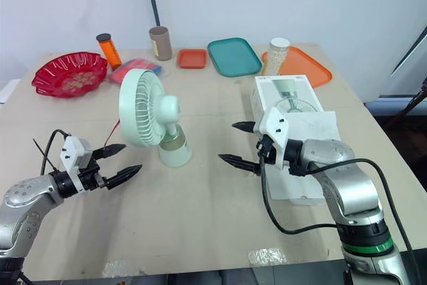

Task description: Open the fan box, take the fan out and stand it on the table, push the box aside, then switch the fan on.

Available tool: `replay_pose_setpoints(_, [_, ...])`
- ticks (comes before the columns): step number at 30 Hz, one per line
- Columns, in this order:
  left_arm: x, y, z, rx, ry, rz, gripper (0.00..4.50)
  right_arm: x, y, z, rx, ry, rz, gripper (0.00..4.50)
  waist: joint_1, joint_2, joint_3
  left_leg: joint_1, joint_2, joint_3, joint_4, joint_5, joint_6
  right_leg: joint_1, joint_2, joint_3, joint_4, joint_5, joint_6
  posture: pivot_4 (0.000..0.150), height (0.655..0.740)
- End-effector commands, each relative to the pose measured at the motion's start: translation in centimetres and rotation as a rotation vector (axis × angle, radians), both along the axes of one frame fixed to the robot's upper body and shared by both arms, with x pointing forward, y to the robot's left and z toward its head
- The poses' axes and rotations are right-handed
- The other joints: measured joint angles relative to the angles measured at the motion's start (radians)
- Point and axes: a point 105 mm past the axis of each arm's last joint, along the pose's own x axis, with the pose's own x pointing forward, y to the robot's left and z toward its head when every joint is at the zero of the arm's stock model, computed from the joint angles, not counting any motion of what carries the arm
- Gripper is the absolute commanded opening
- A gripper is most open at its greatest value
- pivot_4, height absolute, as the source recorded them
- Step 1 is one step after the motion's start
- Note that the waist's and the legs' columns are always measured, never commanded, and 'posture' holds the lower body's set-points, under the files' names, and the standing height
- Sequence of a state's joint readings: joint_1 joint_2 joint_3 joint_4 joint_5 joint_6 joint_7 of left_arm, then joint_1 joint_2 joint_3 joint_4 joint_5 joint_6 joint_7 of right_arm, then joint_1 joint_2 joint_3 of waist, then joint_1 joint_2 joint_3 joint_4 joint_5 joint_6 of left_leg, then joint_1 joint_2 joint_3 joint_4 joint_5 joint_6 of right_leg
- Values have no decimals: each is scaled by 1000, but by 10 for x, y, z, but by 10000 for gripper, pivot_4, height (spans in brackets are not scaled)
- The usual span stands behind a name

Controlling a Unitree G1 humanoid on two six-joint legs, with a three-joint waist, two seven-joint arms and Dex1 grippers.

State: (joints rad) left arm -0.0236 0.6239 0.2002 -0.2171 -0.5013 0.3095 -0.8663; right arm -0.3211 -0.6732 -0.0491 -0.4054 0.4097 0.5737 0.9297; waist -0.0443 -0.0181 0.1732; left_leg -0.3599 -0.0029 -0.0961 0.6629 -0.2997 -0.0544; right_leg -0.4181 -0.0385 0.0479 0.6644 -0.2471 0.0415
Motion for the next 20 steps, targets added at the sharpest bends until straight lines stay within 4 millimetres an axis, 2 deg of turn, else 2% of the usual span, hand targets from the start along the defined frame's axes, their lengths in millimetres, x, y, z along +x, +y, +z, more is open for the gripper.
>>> replay_pose_setpoints(1, [6, -2, 24, 4, -99, 11, 43887, -6, -3, 18, 18, -65, -37, 45000, 0, 0, 0, 0, 0, 0, 0, 0, 0, 0, 0, 0, 0, 0, 0, 1500, 7400])
replay_pose_setpoints(8, [8, -11, 26, -14, -98, -25, 43887, 1, -7, 9, 7, -59, -97, 45000, -1, 0, 0, 0, 0, 0, 0, 0, 0, 0, 0, 0, 0, 0, 0, 1500, 7400])
replay_pose_setpoints(20, [-2, -4, 22, -3, -89, 12, 43887, 4, 0, -2, 12, -37, -41, 45000, 0, 0, 0, 0, 0, 0, 0, 0, 0, 0, 0, 0, 0, 0, 0, 1500, 7400])
